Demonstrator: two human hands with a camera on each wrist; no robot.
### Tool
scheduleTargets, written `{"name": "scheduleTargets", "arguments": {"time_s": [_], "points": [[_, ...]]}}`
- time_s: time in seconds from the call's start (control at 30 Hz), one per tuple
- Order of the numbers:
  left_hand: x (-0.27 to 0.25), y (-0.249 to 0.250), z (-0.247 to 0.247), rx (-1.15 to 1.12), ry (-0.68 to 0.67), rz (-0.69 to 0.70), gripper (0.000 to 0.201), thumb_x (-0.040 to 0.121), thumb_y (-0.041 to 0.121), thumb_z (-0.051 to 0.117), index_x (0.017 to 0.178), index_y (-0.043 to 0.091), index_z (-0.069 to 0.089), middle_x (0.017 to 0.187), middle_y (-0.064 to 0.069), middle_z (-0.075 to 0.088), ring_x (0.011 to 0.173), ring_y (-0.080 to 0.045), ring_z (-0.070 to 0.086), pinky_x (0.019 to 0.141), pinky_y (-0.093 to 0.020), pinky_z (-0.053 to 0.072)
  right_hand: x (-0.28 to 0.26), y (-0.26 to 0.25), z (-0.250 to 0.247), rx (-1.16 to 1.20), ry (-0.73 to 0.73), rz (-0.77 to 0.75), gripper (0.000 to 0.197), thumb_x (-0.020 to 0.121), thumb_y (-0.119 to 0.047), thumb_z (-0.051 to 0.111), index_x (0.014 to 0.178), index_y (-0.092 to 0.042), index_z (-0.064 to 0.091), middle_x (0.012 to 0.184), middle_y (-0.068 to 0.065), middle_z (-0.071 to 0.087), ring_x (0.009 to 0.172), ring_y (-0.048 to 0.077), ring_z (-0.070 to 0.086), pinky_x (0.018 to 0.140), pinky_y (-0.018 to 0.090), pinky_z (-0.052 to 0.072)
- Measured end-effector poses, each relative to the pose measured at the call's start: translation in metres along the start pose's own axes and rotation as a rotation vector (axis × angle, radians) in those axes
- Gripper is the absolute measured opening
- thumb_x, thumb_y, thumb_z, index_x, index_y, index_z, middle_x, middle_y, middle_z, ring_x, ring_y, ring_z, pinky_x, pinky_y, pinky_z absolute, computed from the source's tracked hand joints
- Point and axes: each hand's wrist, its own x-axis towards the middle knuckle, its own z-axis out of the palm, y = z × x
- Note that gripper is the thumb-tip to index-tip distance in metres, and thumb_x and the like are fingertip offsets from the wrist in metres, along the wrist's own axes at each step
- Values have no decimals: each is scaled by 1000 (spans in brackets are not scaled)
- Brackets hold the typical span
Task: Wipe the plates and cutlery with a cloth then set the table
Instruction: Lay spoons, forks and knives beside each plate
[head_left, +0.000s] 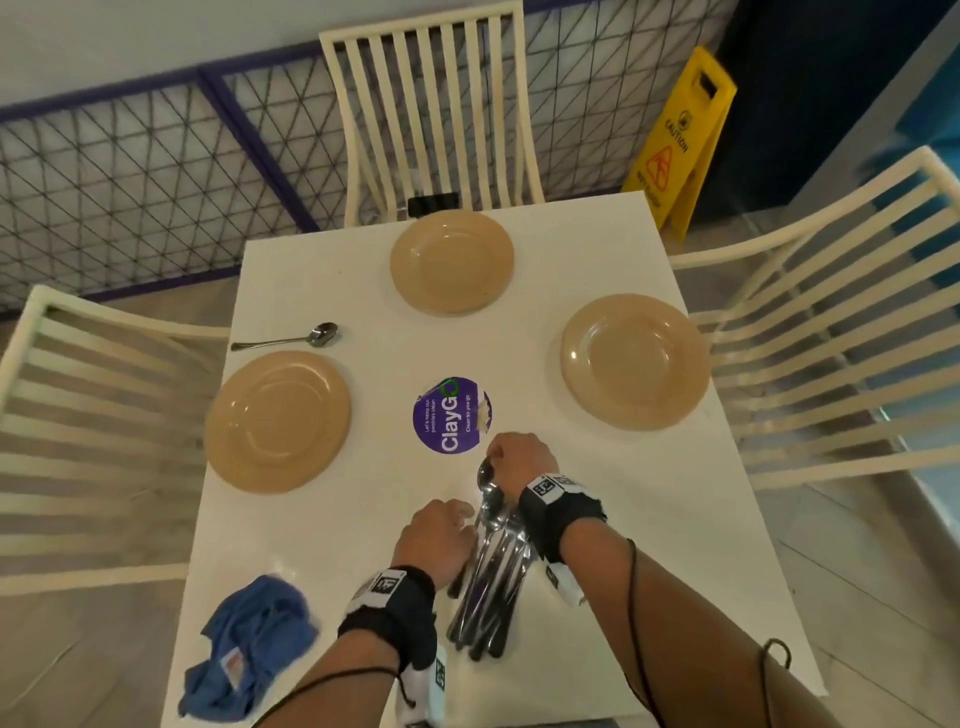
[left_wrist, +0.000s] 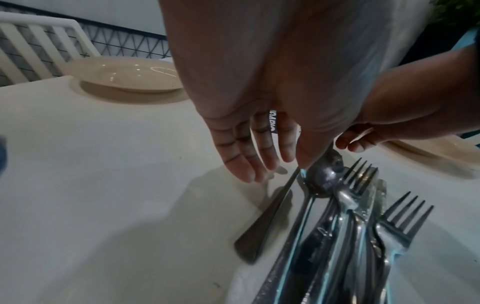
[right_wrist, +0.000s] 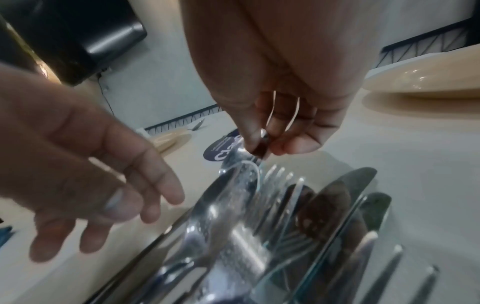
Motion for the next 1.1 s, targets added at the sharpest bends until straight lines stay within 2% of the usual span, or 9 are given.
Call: {"name": "scheduleTargets", "arguments": {"time_s": [0.13,0.23,0.37,0.5,0.6,0.7,0.8,1.0,1.1], "points": [[4,-16,-5,-54,36,-8,34,96,34,53,129,32,58,127,6,58,118,-18,57,102,-34,44,-1,-3,-17,207,70,-15,25,93,-14,51,102,-22,73,105,5,73,92,24,68,84,34,56],[14,-28,-15,-63,108,47,22,95,34,52,115,33,61,114,4,62,102,-17,60,93,-35,50,-1,-7,-39,302,194,-36,22,93,-12,55,98,-20,75,101,3,74,90,22,67,83,32,55],[30,-29,-54,-167,249,118,19,98,28,59,115,30,66,109,6,68,101,-19,64,90,-36,51,-5,-1,-67,522,390,31,15,92,-10,62,97,-15,75,88,-6,69,80,10,64,68,10,46],[60,4,-117,-311,323,303,21,98,22,62,116,29,69,108,7,68,93,-10,64,83,-30,53,-8,12,-80,924,488,176,10,88,-4,67,91,-11,75,85,5,76,77,19,70,74,29,59],[84,50,-162,-342,391,396,24,96,22,65,120,25,69,106,7,67,91,-11,64,83,-21,47,-4,17,-94,1199,443,236,9,88,2,69,93,-5,71,91,17,76,70,18,70,67,27,58],[118,101,-195,-483,389,389,23,95,22,67,118,22,70,103,0,71,89,-21,69,89,-33,55,8,17,-111,1364,379,252,12,89,3,68,100,-2,66,94,16,75,79,24,73,73,30,61],[157,151,-212,-512,384,389,21,93,19,69,113,24,70,97,4,69,91,-25,69,95,-43,56,27,16,-128,1344,309,247,13,91,5,64,102,-3,64,94,16,74,77,24,71,75,31,62],[239,234,-224,-273,393,401,25,97,16,62,120,19,70,112,0,69,105,-18,62,99,-29,47,101,21,-155,992,265,226,15,86,-7,71,101,-7,70,66,6,68,46,10,59,53,25,54],[282,262,-225,-124,389,388,24,99,19,59,120,21,70,120,-3,69,112,-23,62,101,-33,47,141,29,-170,834,226,252,16,82,-15,69,97,-16,74,70,3,73,53,11,67,68,33,61]]}}
